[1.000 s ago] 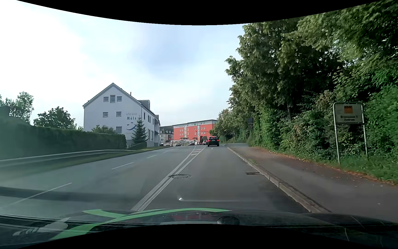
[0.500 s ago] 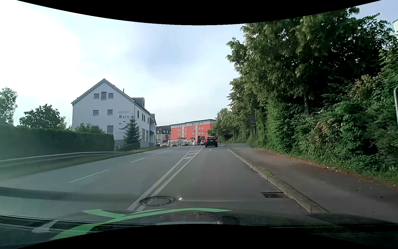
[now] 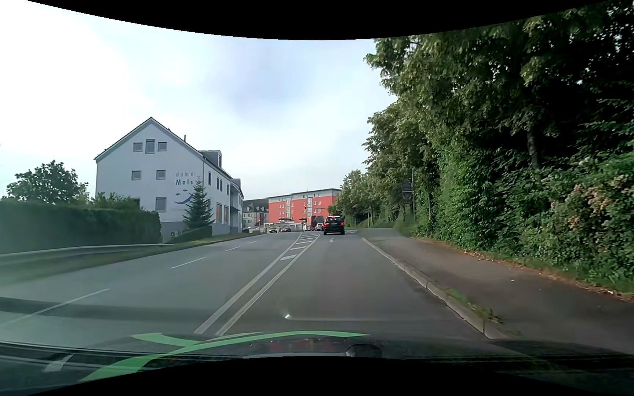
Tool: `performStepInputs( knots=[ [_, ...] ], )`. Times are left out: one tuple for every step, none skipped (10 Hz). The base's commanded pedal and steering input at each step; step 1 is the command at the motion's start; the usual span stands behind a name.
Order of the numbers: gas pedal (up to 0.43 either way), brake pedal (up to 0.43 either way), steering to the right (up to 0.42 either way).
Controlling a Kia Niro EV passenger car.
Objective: Follow the waypoints while adhering to traffic rules and regulations
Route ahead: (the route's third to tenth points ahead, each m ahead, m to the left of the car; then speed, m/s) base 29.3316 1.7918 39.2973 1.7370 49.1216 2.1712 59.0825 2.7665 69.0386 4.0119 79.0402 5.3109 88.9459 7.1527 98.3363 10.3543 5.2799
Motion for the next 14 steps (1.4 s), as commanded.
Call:
performStepInputs(
  knots=[
    [0.098, 0.0, 0.008],
    [0.098, 0.0, 0.008],
    [0.098, 0.0, 0.008],
    [0.098, 0.0, 0.004],
    [0.098, 0.0, 0.002],
    [0.098, 0.0, 0.002],
    [0.098, 0.0, 0.002],
    [0.098, 0.0, 0.001],
    [0.098, 0.0, 0.001],
    [0.098, 0.0, 0.001],
    [0.098, 0.0, 0.001],
    [0.098, 0.0, 0.001],
    [0.098, 0.0, 0.001],
    [0.098, 0.0, 0.0]
  ],
)
